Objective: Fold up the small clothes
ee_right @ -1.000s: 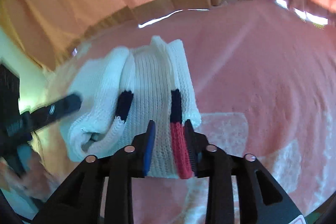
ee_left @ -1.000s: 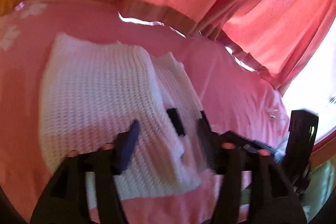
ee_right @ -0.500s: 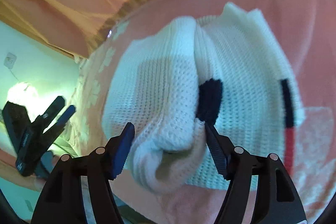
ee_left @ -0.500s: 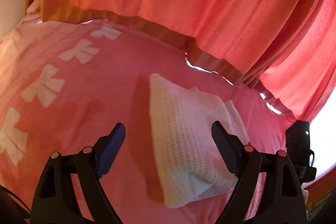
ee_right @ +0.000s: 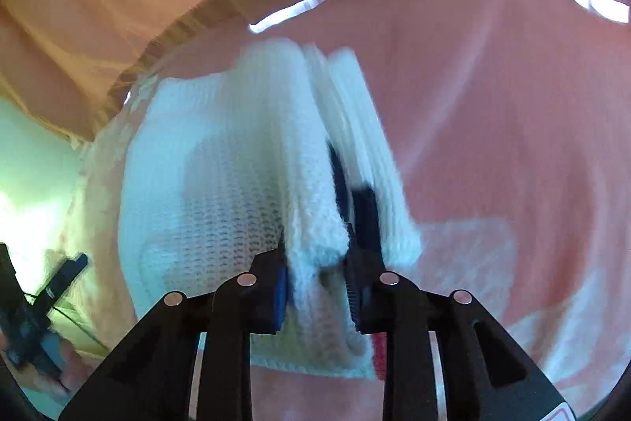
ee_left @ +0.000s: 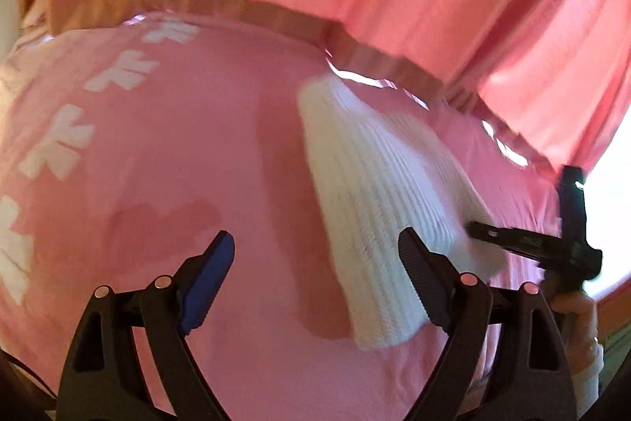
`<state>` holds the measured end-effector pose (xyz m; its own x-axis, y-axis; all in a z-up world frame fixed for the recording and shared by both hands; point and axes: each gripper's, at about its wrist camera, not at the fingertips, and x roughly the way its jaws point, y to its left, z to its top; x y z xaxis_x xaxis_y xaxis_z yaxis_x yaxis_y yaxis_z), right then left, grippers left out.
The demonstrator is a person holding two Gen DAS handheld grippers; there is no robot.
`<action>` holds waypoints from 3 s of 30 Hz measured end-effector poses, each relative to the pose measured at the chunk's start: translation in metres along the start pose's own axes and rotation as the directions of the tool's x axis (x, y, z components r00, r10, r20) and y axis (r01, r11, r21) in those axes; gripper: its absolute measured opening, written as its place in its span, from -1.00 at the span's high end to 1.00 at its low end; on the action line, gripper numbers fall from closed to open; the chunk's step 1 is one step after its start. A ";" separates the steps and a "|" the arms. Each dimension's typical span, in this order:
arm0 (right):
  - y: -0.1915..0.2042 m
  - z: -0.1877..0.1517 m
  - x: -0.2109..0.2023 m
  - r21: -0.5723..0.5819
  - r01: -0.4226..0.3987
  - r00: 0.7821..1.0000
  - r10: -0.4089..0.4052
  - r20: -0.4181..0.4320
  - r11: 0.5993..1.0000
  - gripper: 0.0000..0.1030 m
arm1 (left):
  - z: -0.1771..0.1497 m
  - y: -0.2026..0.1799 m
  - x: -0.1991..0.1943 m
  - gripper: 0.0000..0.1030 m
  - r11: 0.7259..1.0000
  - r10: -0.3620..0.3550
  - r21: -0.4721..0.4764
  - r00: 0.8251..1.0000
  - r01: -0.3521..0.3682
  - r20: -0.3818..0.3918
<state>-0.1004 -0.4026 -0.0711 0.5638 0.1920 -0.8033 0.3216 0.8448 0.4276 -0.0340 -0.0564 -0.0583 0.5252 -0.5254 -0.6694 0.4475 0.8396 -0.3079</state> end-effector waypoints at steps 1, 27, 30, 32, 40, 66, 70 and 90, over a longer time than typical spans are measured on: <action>0.001 -0.001 -0.005 -0.008 -0.020 1.000 0.020 0.014 1.000 0.40 | -0.005 -0.008 0.006 -0.60 1.000 -0.021 0.014 0.999 0.022 -0.027; 0.018 -0.051 -0.025 -0.083 0.005 0.997 0.001 0.074 0.997 0.13 | -0.041 -0.050 0.032 -0.04 0.973 -0.062 0.208 0.979 0.102 -0.192; 0.023 -0.049 -0.036 -0.093 -0.022 0.997 0.029 0.070 0.995 -0.11 | -0.032 -0.049 0.010 -0.44 0.973 -0.152 0.154 0.980 0.171 -0.126; 0.024 -0.051 -0.028 -0.073 -0.080 0.997 0.081 0.009 0.994 -0.11 | -0.026 -0.048 0.000 -0.44 0.972 -0.166 0.152 0.982 0.178 -0.088; 0.036 -0.041 -0.048 -0.112 -0.116 0.992 0.121 0.039 0.987 0.83 | -0.012 -0.033 0.014 -0.44 0.991 -0.070 0.104 0.993 0.080 -0.092; -0.012 0.031 0.013 -0.076 -0.057 0.994 0.049 -0.099 0.995 -0.62 | 0.040 -0.013 0.121 -0.65 0.979 -0.154 -0.169 0.951 0.111 -0.269; -0.013 0.031 0.036 -0.026 -0.155 0.981 0.151 -0.123 0.988 -0.44 | 0.037 -0.003 0.141 -0.63 0.945 -0.255 -0.281 0.916 0.168 -0.310; -0.032 -0.007 -0.020 -0.011 -0.055 0.997 0.056 0.054 0.998 -0.26 | 0.027 -0.058 0.117 -0.32 0.987 -0.160 -0.025 0.976 0.158 -0.146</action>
<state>-0.1275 -0.4296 -0.0711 0.6209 0.2119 -0.7547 0.2811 0.8385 0.4668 0.0208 -0.1706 -0.1006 0.3353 -0.6274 -0.7028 0.5065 0.7491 -0.4270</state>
